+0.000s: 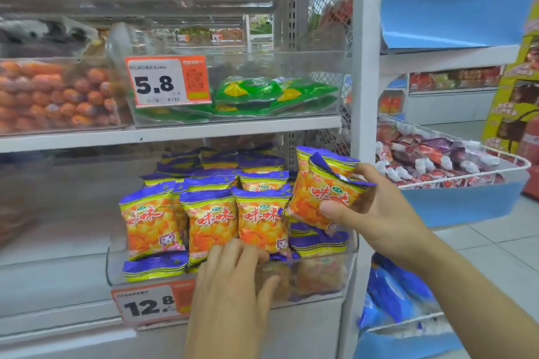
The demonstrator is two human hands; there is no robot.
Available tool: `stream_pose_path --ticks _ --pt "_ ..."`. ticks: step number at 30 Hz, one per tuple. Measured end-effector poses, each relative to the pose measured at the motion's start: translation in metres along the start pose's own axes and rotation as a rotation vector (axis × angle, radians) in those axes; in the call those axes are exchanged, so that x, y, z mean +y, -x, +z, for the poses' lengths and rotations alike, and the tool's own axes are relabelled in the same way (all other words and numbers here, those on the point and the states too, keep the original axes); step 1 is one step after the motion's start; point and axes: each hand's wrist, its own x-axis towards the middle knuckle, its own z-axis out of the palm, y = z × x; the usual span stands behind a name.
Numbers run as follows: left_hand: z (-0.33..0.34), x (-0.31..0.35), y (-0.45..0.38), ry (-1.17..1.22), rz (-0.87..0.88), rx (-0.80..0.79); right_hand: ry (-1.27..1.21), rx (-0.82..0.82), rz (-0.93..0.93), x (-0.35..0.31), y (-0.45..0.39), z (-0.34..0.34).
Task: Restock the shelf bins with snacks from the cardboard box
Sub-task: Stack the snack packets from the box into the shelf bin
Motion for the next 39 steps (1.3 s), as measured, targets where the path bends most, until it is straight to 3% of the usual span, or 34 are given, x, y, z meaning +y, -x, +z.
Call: stream_pose_path --ticks 5,12,20,31,39 --pt "0.0 -0.013 -0.005 0.029 -0.026 -0.009 0.098 0.0 -0.079 -0.005 -0.015 -0.006" --pt "-0.004 -0.015 -0.006 0.059 -0.048 -0.03 0.128 -0.034 0.008 0.002 -0.021 -0.024" --pt "-0.007 -0.018 -0.003 0.113 -0.037 -0.013 0.388 -0.008 0.009 0.0 -0.045 -0.014" --pt "-0.006 -0.022 0.0 0.175 -0.057 0.001 0.687 -0.059 0.165 0.027 -0.122 0.008" --pt "-0.001 -0.021 0.002 0.226 -0.063 0.051 0.772 0.023 0.154 0.037 -0.142 0.009"
